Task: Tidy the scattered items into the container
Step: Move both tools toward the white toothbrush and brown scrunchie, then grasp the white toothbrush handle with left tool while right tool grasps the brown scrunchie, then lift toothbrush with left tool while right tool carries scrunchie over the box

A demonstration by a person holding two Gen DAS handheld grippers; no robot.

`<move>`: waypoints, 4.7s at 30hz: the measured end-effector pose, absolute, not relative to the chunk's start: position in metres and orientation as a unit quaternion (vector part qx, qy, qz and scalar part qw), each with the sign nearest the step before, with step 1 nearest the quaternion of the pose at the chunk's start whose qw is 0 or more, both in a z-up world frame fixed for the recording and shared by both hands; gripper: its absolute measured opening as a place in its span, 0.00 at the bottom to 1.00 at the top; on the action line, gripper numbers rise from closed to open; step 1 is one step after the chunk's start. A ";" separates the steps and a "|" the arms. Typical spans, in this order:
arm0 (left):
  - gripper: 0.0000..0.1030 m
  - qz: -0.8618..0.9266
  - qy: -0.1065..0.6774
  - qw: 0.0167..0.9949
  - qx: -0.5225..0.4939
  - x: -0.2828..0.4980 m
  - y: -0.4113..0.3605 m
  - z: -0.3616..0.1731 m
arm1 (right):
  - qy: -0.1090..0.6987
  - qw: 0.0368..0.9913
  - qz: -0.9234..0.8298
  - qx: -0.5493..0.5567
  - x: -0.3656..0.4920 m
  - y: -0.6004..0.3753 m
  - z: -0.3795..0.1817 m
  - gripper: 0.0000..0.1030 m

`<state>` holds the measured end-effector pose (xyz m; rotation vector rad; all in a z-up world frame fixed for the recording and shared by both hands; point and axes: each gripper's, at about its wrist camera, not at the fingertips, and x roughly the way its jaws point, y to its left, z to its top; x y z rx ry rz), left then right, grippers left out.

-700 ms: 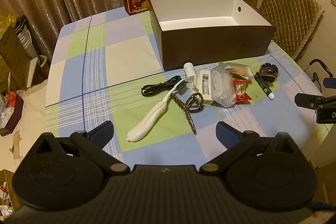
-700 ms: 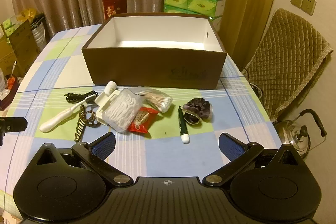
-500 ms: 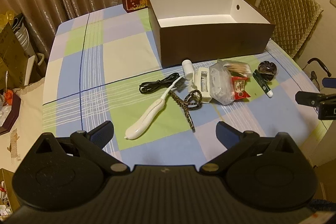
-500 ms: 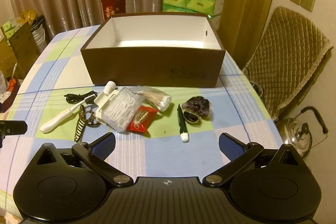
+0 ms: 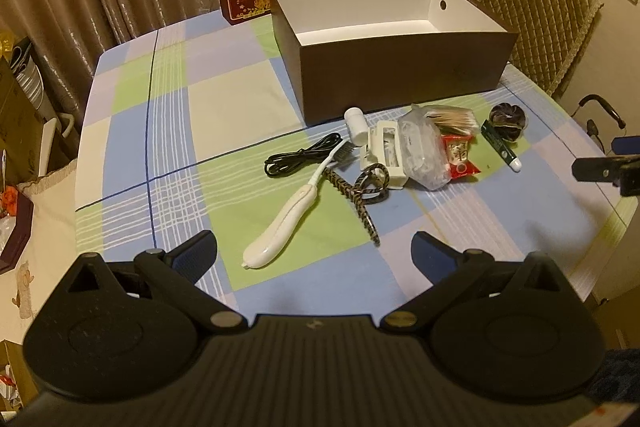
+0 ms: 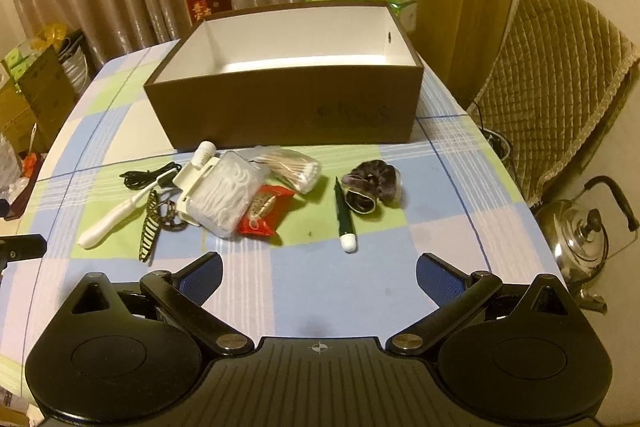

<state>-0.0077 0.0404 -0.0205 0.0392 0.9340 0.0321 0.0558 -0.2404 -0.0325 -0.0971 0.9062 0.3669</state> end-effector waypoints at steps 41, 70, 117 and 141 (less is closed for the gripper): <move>0.54 -0.059 0.528 0.846 0.052 0.094 0.071 -0.122 | 0.460 0.859 0.222 -0.043 0.162 -0.296 -0.090 0.76; 0.17 0.157 0.537 0.825 -0.084 0.060 0.058 -0.121 | 0.456 0.827 0.307 -0.119 0.209 -0.265 -0.110 0.74; 0.16 0.175 0.547 0.812 -0.106 0.053 0.033 -0.119 | 0.478 0.812 0.310 -0.123 0.188 -0.272 -0.105 0.19; 0.15 0.183 0.488 0.836 -0.171 0.028 0.041 -0.066 | 0.463 0.821 0.313 -0.114 0.188 -0.268 -0.090 0.19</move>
